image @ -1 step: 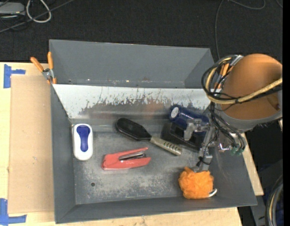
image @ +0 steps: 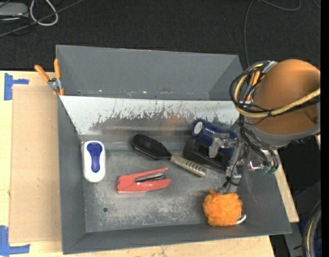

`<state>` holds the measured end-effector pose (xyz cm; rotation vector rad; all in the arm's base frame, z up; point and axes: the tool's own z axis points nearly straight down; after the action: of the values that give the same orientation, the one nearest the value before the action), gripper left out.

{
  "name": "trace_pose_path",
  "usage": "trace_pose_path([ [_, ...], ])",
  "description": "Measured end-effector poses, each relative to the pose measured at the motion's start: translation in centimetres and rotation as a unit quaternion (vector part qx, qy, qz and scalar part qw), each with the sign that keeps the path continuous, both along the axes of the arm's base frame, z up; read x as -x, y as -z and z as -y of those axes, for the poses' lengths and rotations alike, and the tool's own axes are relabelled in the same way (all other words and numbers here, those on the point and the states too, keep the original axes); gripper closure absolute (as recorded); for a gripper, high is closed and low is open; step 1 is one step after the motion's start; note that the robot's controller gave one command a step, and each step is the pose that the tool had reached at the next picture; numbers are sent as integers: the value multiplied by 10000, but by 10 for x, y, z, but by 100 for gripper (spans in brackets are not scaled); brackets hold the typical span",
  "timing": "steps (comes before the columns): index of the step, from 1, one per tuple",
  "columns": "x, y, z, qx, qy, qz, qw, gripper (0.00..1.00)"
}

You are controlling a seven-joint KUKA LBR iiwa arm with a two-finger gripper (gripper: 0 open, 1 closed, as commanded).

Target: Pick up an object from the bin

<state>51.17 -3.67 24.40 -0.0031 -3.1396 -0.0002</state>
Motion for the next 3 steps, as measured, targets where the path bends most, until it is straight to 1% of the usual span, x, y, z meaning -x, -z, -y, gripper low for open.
trace_pose_path([
  [1,15,69,23,-2,-710,6,9975,0],
  [2,38,85,52,-7,-2115,11,9774,0],
  [3,36,87,76,-18,-2500,-19,9682,0],
])
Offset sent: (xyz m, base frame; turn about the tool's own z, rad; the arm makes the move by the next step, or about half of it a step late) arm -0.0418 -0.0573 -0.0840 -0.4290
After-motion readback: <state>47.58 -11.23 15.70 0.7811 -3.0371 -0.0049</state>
